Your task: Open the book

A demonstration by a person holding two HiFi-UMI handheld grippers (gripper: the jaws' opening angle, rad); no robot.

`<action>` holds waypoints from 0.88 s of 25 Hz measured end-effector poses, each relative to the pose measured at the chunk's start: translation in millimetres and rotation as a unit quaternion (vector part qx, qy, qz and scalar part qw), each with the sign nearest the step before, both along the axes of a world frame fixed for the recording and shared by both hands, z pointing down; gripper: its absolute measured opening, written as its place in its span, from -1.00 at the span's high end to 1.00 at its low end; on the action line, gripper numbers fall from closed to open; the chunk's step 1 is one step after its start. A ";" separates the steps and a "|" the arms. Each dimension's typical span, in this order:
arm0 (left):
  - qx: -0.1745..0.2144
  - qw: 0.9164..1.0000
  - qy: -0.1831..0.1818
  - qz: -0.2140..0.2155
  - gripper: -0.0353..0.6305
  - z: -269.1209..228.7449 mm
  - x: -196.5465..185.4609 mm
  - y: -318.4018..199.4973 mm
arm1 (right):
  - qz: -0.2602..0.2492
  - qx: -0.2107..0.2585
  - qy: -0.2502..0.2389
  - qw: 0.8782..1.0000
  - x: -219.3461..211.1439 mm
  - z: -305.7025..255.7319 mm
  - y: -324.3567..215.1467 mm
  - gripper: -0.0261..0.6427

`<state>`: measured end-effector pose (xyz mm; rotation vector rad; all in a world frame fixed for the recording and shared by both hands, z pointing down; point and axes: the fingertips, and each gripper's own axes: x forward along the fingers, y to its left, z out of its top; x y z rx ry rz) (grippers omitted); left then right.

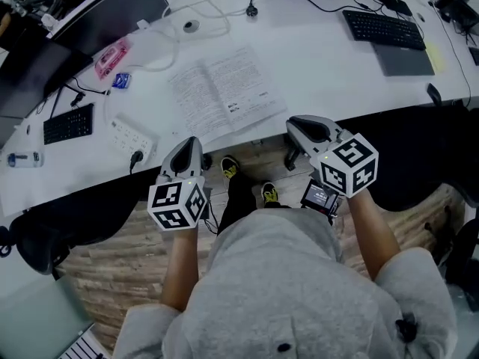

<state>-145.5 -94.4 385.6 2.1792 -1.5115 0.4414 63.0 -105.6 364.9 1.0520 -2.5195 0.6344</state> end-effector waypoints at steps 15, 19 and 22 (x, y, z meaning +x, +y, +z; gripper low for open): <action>0.091 0.995 0.022 0.030 0.86 -79.3 63.2 62.1 | 0.097 0.100 0.006 0.990 92.1 -78.6 79.1 0.78; 0.108 0.993 0.027 0.025 0.86 -92.1 70.7 80.5 | 0.109 0.118 -0.004 0.987 100.4 -90.7 88.6 0.78; 0.114 0.993 0.026 0.016 0.86 -95.2 70.5 91.8 | 0.101 0.130 -0.006 0.986 98.5 -96.6 94.3 0.78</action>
